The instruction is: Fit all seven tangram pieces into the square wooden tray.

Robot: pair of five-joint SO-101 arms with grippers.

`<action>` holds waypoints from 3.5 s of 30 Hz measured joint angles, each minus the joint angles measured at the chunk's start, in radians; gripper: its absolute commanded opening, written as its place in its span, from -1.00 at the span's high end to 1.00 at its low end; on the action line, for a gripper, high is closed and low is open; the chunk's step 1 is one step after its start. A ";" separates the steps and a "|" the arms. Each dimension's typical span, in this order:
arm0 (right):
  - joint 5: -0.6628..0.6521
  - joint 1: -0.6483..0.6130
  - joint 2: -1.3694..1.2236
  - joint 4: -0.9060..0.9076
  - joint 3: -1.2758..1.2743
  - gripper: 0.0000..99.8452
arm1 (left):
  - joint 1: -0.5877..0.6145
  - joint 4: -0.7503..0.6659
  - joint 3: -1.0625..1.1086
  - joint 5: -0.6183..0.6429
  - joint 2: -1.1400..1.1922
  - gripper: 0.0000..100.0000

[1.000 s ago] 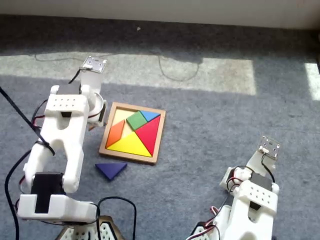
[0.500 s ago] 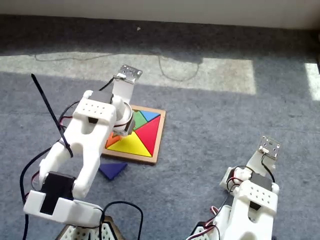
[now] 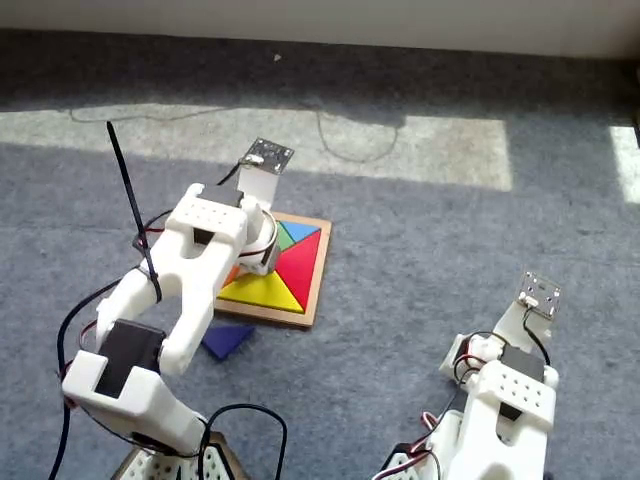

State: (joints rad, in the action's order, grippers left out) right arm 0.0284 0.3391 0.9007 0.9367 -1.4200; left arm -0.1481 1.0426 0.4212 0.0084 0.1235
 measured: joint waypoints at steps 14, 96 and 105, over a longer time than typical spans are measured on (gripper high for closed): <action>0.000 0.000 0.000 0.000 0.000 0.99 | 0.003 -0.002 -0.002 0.006 0.002 0.45; 0.000 0.000 0.000 0.000 0.000 0.99 | 0.066 -0.092 0.628 -0.655 -0.516 0.59; 0.000 0.000 0.000 0.000 0.000 0.99 | 0.057 0.044 0.430 -0.646 -0.258 0.83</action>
State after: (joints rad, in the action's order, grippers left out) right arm 0.0284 0.3391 0.9007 0.9367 -1.4200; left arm -0.0913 1.0871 0.8508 -0.6375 -0.1343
